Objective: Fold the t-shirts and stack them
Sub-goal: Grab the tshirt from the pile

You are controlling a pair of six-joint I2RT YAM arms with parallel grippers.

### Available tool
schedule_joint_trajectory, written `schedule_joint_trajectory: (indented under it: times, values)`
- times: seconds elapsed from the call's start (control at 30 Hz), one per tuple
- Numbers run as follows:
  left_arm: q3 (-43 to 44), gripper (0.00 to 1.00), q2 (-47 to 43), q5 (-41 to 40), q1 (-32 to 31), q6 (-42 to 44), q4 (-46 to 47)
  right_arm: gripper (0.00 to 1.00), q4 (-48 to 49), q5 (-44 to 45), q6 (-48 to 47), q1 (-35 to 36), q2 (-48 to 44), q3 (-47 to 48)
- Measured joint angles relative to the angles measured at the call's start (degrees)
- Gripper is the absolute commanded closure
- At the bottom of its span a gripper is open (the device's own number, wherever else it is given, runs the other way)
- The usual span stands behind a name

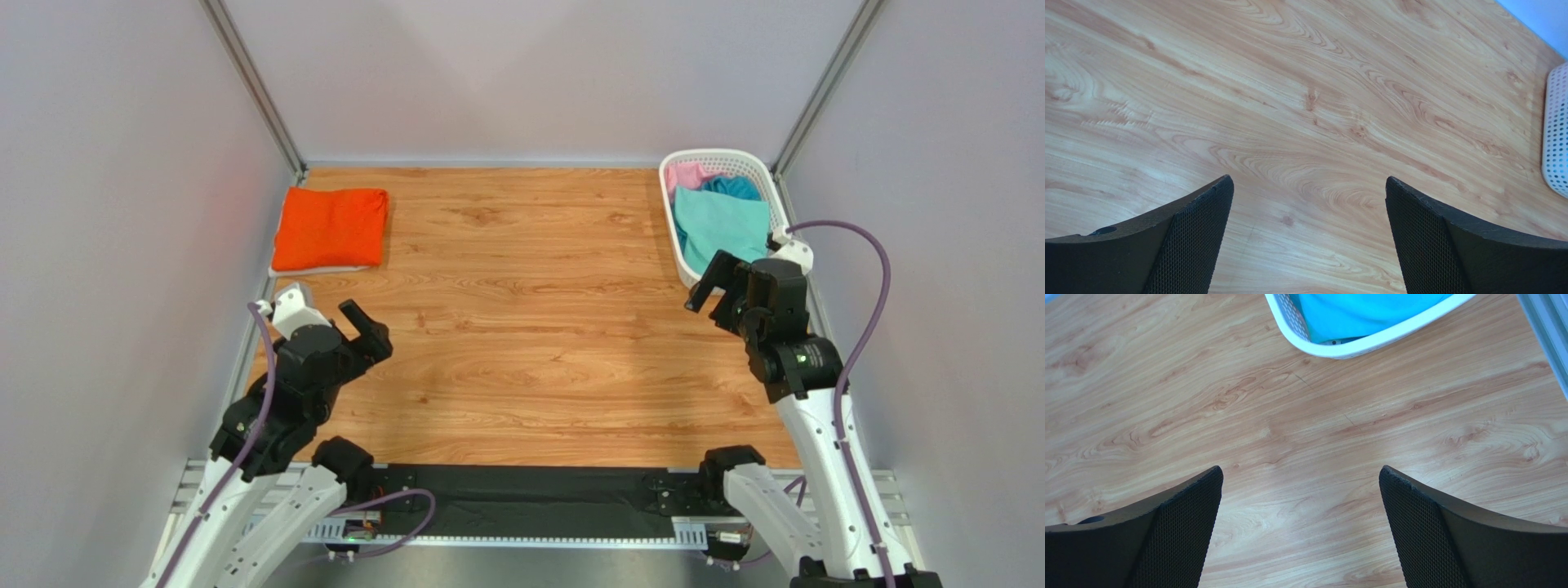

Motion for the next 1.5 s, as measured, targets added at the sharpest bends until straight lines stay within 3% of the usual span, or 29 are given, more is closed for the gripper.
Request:
schedule_joint_trajectory:
  times: [0.2,0.53,0.77,0.83,1.0,1.1,1.2,1.23,1.3,1.37,1.5]
  values:
    - [0.00,0.00,0.04,-0.04,0.00,-1.46,-1.01,0.00,1.53,3.58,1.73,-0.79,8.44,6.14]
    - [-0.11,0.00,2.05,-0.46,0.00,-2.10,-1.20,0.06,4.39,-2.21,3.15,-14.64,39.69,24.52]
    - [-0.11,0.00,2.47,-0.52,0.00,-2.10,-1.44,0.16,4.26,-6.12,1.14,-15.34,57.86,36.06]
    - [-0.13,0.00,2.47,-0.66,0.00,-2.10,-1.46,0.21,4.55,-7.34,0.74,-15.32,61.79,38.91]
    - [-0.13,0.00,2.47,-1.07,0.00,-2.10,-1.55,0.22,4.70,-9.01,0.61,-15.32,68.39,42.42]
    - [-0.13,0.00,2.47,-1.20,0.00,-2.10,-1.60,0.33,4.76,-9.66,0.57,-15.32,71.08,42.75]
    - [-0.13,0.00,2.47,-1.31,0.00,-2.10,-1.62,0.58,5.05,-10.80,0.24,-15.32,72.35,42.86]
    - [-0.13,0.00,2.47,-1.31,0.00,-2.10,-1.64,0.79,5.11,-11.08,0.04,-15.32,72.43,42.86]
    - [-0.22,0.00,2.47,-1.29,0.00,-2.08,-1.70,0.94,5.18,-11.41,-0.26,-15.34,72.41,43.19]
    - [-0.24,0.00,2.49,-1.27,0.00,-2.05,-1.86,1.00,5.44,-11.56,-0.63,-15.34,72.26,43.28]
    - [-0.24,0.00,2.47,-1.25,0.00,-2.05,-1.86,1.00,5.42,-11.85,-1.14,-15.34,70.88,43.17]
